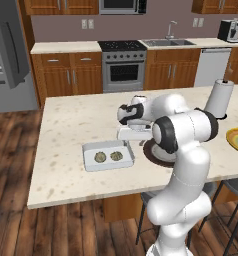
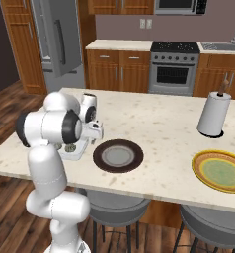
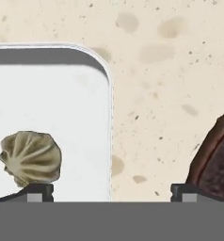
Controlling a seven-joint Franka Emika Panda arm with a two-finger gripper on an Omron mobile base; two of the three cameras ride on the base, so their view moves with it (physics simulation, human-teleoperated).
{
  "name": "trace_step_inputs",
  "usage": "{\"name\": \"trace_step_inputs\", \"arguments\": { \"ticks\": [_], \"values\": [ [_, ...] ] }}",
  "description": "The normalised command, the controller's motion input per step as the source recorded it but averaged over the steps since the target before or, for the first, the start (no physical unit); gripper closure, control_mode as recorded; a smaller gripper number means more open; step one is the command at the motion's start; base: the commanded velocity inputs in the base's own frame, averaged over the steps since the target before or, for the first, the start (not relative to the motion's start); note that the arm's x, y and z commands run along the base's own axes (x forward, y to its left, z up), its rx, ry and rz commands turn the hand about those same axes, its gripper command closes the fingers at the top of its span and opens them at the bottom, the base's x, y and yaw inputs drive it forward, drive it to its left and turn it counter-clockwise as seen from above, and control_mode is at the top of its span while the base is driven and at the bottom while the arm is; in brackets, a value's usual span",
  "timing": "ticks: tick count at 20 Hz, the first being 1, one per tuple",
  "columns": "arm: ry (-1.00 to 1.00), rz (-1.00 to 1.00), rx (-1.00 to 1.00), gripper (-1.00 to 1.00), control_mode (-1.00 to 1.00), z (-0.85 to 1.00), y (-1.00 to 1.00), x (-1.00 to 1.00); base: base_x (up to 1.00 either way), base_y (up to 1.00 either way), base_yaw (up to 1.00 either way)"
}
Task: Place two dumplings into each of the tupperware containers and then place the containers in the fridge.
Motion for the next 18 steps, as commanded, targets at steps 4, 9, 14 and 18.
{"name": "trace_step_inputs", "arguments": {
  "ticks": [4,9,14,18],
  "values": [
    [-0.01,0.0,0.0,-1.0,-1.0,-0.13,0.0,0.0,0.0,0.0,0.0],
    [0.0,0.0,0.0,-1.0,-1.0,-0.37,0.0,0.04,0.0,0.0,0.0],
    [0.0,0.0,0.0,-1.0,-1.0,-0.3,0.0,0.08,0.0,0.0,0.0],
    [0.0,0.0,0.0,-1.0,-1.0,-0.16,0.0,0.06,0.0,0.0,0.0]
  ]
}}
